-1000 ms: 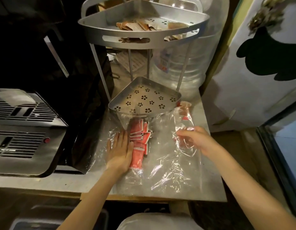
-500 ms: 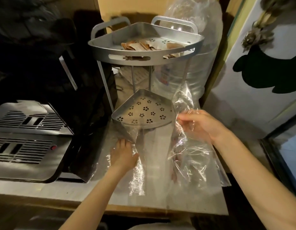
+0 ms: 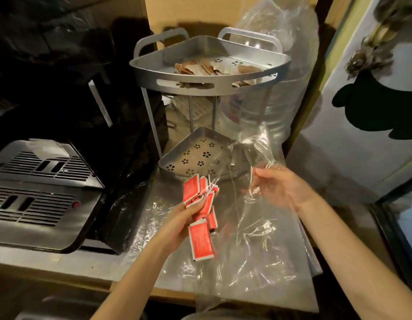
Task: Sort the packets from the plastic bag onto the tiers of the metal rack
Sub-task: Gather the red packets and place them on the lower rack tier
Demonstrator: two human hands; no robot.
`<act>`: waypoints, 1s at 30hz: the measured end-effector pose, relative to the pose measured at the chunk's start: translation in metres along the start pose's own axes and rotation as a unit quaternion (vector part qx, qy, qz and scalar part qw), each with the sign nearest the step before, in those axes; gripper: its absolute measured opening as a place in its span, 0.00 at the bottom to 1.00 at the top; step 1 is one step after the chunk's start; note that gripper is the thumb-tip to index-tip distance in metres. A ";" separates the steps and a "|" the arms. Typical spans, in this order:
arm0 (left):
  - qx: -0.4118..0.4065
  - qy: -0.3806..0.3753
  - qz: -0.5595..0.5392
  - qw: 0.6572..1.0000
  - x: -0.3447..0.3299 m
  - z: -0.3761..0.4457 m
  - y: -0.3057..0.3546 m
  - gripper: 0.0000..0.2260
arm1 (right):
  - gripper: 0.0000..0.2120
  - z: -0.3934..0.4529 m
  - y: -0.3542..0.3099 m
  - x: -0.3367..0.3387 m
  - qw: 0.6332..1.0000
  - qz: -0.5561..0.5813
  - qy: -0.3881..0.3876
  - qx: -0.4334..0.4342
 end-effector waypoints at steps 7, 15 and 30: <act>-0.087 0.166 0.242 0.952 0.039 0.008 0.010 0.13 | 0.07 -0.009 0.078 0.081 0.943 -0.271 0.101 -0.165; -0.114 0.232 0.514 0.818 0.029 0.014 0.001 0.16 | 0.12 -0.011 0.100 0.101 0.898 -0.374 0.187 -0.139; -0.244 0.009 0.736 0.632 -0.066 0.046 -0.025 0.24 | 0.18 0.030 0.044 0.055 0.635 -0.733 0.222 0.101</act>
Point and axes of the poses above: each hand's wrist, its own z-axis towards the middle knuckle, its own x-axis out of the back of the hand, y = z × x, the point moved 7 cm from there along z, towards the middle knuckle, and after that the axes turned 8 degrees about -z, right-handed, at the moved point
